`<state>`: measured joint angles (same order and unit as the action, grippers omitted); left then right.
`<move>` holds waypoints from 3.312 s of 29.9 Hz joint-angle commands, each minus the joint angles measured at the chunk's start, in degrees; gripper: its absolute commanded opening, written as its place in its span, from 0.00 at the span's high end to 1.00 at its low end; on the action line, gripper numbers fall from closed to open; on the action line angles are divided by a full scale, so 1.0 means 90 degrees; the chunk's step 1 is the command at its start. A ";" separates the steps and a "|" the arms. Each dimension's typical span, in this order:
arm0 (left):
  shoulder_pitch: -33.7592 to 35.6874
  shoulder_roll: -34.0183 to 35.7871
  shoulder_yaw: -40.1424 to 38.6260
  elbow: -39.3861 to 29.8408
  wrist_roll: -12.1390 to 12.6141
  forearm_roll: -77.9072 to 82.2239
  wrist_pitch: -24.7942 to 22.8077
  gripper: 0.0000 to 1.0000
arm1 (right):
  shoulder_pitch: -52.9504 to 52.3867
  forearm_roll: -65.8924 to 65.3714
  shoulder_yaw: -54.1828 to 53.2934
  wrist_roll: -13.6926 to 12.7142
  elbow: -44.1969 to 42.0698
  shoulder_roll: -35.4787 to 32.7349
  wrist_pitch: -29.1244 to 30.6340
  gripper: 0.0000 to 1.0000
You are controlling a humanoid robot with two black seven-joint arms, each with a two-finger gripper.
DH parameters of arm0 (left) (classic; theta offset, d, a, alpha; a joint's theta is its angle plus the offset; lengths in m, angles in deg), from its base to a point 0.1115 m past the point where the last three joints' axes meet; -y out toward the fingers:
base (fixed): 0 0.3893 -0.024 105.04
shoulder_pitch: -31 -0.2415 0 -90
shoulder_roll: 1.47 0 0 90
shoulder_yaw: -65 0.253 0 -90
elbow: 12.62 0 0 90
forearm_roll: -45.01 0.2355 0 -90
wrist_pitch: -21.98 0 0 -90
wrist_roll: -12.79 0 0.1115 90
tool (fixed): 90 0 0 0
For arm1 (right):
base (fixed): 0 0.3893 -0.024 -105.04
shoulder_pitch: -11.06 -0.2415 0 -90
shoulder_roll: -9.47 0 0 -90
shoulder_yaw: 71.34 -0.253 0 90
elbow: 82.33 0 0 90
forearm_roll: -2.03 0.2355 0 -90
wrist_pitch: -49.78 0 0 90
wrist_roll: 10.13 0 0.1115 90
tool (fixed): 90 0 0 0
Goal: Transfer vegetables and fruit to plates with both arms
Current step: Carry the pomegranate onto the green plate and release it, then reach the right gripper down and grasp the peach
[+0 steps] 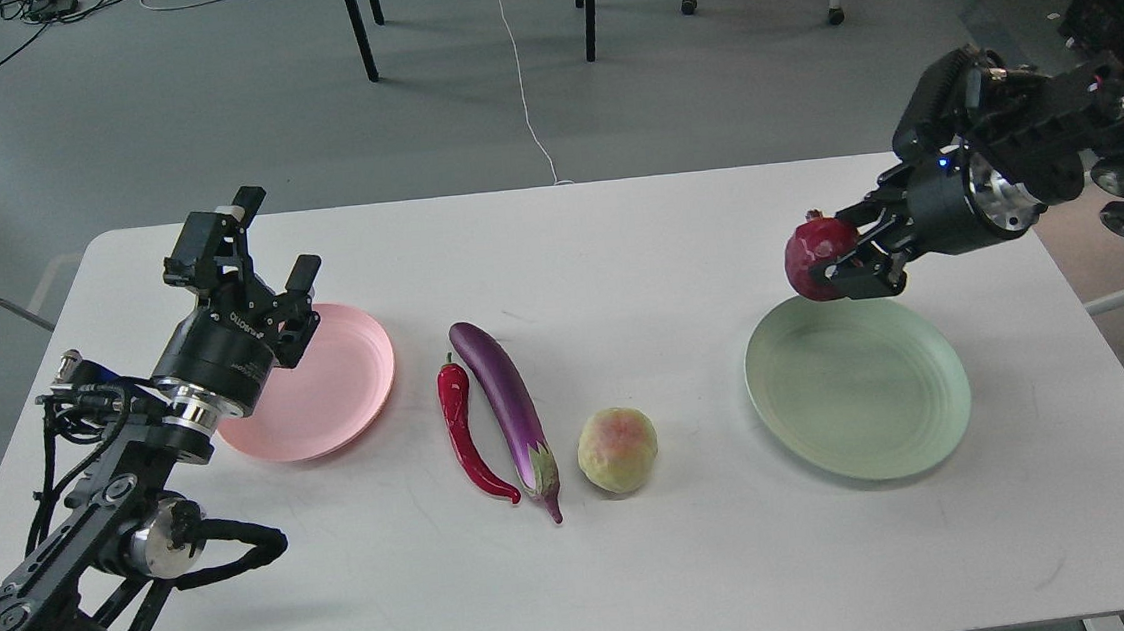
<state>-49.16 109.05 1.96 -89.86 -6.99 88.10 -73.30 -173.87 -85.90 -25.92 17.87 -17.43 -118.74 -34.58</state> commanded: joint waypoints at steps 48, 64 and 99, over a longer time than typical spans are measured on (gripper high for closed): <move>-0.0058 -0.0025 0.0031 -0.0109 0.0000 0.0008 0.0020 0.00 | -0.0243 0.2251 -0.0017 0.0000 0.1236 0.2457 -0.0382 0.03; -0.0166 -0.0015 0.0002 -0.0129 0.0000 0.0008 0.0020 0.00 | -0.0018 0.2221 0.0608 0.0000 0.0250 0.3766 -0.0372 0.03; -0.0234 0.0014 -0.0028 -0.0236 0.0000 0.0017 0.0020 0.00 | -0.0076 0.2182 0.0804 0.0000 -0.0054 0.3885 -0.0382 0.65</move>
<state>-51.27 109.12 1.72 -91.67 -6.99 88.17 -73.13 -172.02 -66.29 -18.27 17.88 -19.42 -81.60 -38.02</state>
